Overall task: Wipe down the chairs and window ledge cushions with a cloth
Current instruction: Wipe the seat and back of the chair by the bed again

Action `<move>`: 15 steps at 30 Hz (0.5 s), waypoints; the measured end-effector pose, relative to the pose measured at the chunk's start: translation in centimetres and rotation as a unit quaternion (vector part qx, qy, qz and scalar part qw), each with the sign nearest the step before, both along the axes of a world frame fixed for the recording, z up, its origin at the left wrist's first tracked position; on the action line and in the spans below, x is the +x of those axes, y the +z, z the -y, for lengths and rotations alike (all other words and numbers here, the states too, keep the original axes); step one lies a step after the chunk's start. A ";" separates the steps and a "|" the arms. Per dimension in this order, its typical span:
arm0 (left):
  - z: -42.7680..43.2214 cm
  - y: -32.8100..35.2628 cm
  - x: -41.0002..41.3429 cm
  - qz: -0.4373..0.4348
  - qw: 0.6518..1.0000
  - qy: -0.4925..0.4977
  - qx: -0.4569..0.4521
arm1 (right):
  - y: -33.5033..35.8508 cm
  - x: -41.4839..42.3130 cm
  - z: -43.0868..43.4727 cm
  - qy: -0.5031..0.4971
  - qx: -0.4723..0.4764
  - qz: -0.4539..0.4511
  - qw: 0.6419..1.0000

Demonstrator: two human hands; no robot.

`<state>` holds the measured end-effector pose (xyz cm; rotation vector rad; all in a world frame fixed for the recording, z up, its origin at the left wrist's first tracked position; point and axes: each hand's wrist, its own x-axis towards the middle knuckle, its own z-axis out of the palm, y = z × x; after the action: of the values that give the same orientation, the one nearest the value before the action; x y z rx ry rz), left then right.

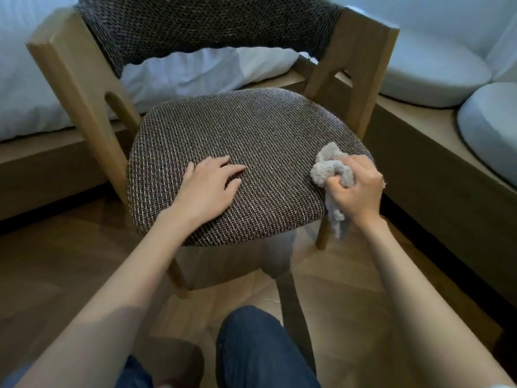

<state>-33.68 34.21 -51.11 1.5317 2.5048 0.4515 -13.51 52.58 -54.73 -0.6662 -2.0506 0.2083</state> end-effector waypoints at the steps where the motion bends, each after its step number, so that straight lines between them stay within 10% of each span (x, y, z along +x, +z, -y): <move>1: 0.0 -0.1 0.2 -0.002 1.000 -0.002 -0.001 | 0.4 0.3 -1.3 -0.031 -0.028 -0.004 0.999; 7: 0.6 0.0 -0.4 0.014 0.998 0.034 -0.044 | 1.7 -0.8 -2.7 -0.144 -0.171 -0.082 0.971; 15: 3.8 1.0 -2.8 0.030 0.997 0.062 -0.033 | 2.0 -5.7 7.4 0.004 -0.090 0.076 0.993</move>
<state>-36.50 30.42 -50.10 1.3252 2.5501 0.4202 -19.21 45.17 -52.68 -0.8053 -2.1973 0.3606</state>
